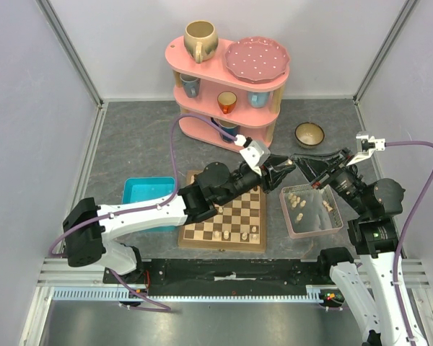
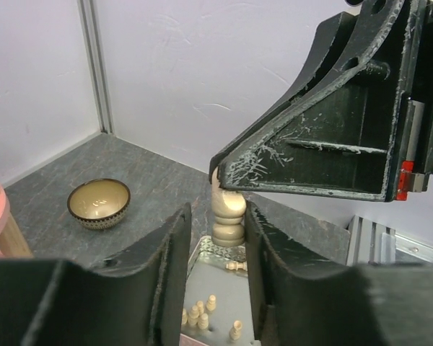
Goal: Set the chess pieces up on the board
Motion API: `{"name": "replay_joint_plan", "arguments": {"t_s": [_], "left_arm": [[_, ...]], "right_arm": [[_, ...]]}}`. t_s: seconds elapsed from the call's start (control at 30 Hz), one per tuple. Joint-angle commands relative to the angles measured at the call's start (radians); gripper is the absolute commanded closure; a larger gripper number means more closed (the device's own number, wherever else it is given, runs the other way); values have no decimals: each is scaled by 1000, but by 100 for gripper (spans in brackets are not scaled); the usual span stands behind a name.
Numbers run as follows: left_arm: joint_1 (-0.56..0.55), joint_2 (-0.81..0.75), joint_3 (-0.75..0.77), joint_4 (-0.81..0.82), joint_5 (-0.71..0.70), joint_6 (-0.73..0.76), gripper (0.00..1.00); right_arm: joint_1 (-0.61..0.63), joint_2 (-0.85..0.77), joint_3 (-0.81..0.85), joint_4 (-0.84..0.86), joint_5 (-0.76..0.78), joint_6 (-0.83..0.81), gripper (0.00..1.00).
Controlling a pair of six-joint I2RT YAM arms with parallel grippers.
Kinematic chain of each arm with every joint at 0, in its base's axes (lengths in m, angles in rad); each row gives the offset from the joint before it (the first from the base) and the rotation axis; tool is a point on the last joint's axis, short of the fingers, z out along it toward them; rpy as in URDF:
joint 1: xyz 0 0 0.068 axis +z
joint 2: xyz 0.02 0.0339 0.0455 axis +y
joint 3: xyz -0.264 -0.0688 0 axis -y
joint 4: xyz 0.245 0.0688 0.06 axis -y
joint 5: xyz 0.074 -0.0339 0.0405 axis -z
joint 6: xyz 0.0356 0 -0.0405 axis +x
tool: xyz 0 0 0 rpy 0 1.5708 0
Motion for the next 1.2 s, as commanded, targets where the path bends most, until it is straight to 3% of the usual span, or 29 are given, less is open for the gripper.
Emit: {"name": "replay_joint_plan", "arguments": {"t_s": [0.0,0.1,0.17,0.23,0.33,0.43,0.57,0.7,0.87,1.17], "left_arm": [[4,16,49,23,-18,30,65],[4,16,46,22,-18,28,85],[4,10,42,19,-18,28,98],[4,3,39,-7,-18,42,98],[4,-33,20,-58,-15,105,98],[4,-98,-34,-112,-39,198,98],[4,-191,-149,-129,-152,391,98],[2,-242,-203,-132,-208,539,98],[4,-274,-217,-144,-136,597,98],[5,-276,-133,-319,96,476,98]], "right_arm": [[4,-11,50,-3,-38,-12,100],[4,-14,55,-3,-38,-15,98],[4,-6,65,-16,-43,-21,83],[4,10,107,-83,-40,-64,67],[4,70,231,-249,-4,-160,52],[4,171,386,-448,28,-219,46],[4,319,612,-750,60,-266,44],[4,419,664,-953,19,-248,44],[10,422,603,-906,-81,-214,43],[45,397,515,-813,-202,-226,42]]}}
